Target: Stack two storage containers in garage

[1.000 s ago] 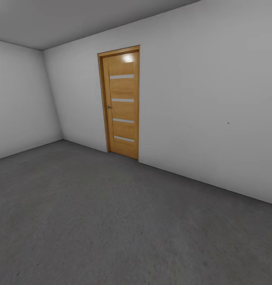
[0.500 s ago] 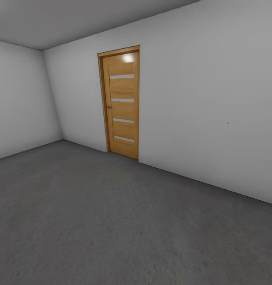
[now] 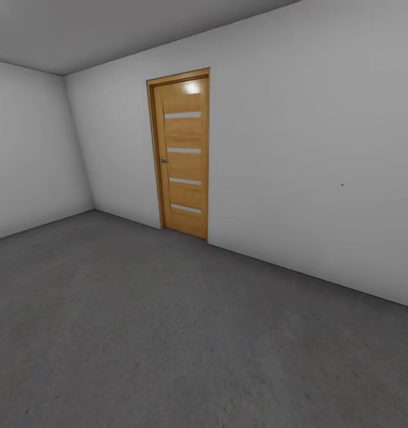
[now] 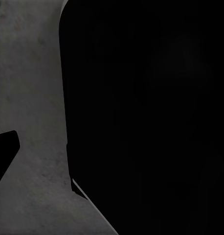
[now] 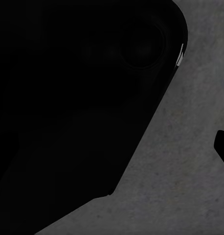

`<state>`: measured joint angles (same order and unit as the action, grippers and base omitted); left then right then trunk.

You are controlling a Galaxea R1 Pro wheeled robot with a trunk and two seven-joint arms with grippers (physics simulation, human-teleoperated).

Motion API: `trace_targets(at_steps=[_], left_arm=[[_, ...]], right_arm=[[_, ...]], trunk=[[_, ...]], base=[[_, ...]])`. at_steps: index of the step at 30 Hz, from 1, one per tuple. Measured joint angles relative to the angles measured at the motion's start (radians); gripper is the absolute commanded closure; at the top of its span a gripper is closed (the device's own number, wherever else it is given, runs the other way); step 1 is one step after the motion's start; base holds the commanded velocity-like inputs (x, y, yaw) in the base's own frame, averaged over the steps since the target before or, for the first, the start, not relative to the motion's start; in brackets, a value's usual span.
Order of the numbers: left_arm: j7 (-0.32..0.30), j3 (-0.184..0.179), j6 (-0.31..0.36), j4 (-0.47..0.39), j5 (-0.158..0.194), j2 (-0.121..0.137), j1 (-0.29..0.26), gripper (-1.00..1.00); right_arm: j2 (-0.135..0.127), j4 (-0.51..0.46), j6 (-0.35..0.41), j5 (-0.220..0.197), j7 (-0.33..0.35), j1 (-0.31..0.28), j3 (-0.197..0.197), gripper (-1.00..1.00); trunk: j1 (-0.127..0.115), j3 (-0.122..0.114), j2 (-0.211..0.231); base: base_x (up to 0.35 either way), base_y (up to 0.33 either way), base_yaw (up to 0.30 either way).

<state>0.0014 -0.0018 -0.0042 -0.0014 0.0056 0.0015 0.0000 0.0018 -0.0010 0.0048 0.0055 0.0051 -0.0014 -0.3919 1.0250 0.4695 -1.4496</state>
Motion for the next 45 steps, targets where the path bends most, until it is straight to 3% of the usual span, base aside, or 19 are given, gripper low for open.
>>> trace_targets(at_steps=[45], left_arm=[[0.000,0.000,0.000,0.000,0.000,0.000,0.000,-1.00]], right_arm=[[0.000,0.000,0.000,0.000,0.000,0.000,0.000,-1.00]], trunk=[[0.000,0.000,0.000]], base=[[0.000,0.000,0.000]])
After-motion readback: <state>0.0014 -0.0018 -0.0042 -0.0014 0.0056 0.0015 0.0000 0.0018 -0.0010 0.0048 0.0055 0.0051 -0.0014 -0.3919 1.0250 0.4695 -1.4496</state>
